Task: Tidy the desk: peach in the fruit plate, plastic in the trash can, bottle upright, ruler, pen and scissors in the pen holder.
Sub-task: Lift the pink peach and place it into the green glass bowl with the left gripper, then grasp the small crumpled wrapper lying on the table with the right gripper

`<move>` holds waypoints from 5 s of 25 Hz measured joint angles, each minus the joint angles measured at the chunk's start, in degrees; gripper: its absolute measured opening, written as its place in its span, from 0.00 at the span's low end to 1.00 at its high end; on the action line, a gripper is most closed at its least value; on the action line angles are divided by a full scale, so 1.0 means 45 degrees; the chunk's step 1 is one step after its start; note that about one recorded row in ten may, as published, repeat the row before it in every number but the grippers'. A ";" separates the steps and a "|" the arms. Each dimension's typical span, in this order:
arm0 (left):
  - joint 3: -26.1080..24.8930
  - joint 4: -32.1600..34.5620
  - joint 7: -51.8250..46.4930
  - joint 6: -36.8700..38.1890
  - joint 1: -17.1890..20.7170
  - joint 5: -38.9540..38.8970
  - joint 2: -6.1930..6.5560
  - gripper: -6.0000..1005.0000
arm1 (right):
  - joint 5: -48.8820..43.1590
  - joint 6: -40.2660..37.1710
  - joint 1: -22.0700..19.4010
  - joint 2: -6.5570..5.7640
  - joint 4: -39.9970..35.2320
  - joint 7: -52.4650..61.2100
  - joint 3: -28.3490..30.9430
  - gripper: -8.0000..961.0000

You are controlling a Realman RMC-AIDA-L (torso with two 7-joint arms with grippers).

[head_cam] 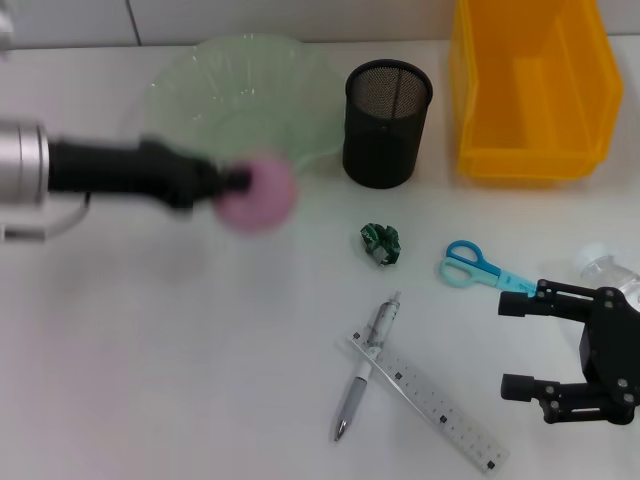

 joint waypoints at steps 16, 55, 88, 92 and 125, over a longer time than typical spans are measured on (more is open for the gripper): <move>-0.0346 -0.2566 0.0370 -0.7684 -0.2281 -0.1424 -0.0102 0.17 | -0.0048 -0.0006 0.0158 0.0402 0.0018 -0.0092 -0.0008 0.86; -0.0275 -0.4670 0.7347 0.2137 0.2436 -0.3782 0.0557 0.78 | -0.7660 -0.1610 0.4305 0.0871 -1.5699 1.5428 -0.7147 0.85; -0.0273 -0.5189 0.7356 0.1561 0.2084 -0.3438 0.0370 0.78 | -0.7229 0.9163 0.6108 0.1035 -0.6747 2.0182 -1.3540 0.85; -0.0275 -0.5292 0.7357 0.1561 0.2092 -0.3438 0.0370 0.78 | -0.7229 0.9372 0.6118 0.1036 -0.6630 2.0218 -1.3783 0.64; -0.0287 -0.5302 0.7376 0.1703 0.2175 -0.3446 0.0430 0.78 | -0.7297 0.8598 0.5394 0.0914 -0.8438 1.9017 -1.2982 0.08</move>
